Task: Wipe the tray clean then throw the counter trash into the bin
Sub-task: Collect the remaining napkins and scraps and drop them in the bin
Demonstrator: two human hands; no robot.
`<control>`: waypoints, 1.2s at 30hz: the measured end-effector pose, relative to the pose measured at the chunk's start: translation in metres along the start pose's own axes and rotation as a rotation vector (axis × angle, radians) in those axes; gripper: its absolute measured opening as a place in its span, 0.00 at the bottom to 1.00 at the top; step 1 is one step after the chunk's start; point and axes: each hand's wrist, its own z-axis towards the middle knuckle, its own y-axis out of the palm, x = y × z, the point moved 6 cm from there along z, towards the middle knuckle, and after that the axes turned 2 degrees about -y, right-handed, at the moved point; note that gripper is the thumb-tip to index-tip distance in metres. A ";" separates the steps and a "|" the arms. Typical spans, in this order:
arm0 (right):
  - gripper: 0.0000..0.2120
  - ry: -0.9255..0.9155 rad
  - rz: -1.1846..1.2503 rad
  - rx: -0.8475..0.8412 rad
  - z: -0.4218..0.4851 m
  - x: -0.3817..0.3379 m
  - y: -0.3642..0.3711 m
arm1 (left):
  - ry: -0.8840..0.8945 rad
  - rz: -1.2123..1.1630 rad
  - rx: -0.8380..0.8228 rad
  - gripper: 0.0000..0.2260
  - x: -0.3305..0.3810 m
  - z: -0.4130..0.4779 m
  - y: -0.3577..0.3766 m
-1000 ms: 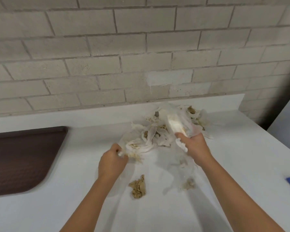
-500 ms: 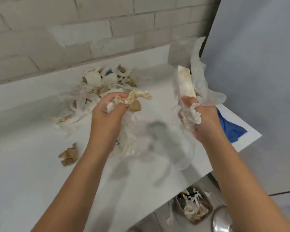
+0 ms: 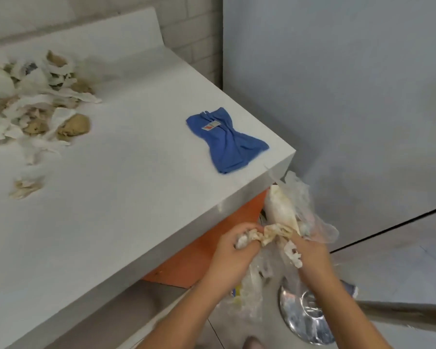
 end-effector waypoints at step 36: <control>0.43 -0.012 -0.823 0.027 0.201 0.432 0.116 | 0.133 1.454 -0.083 0.27 -0.495 0.172 0.042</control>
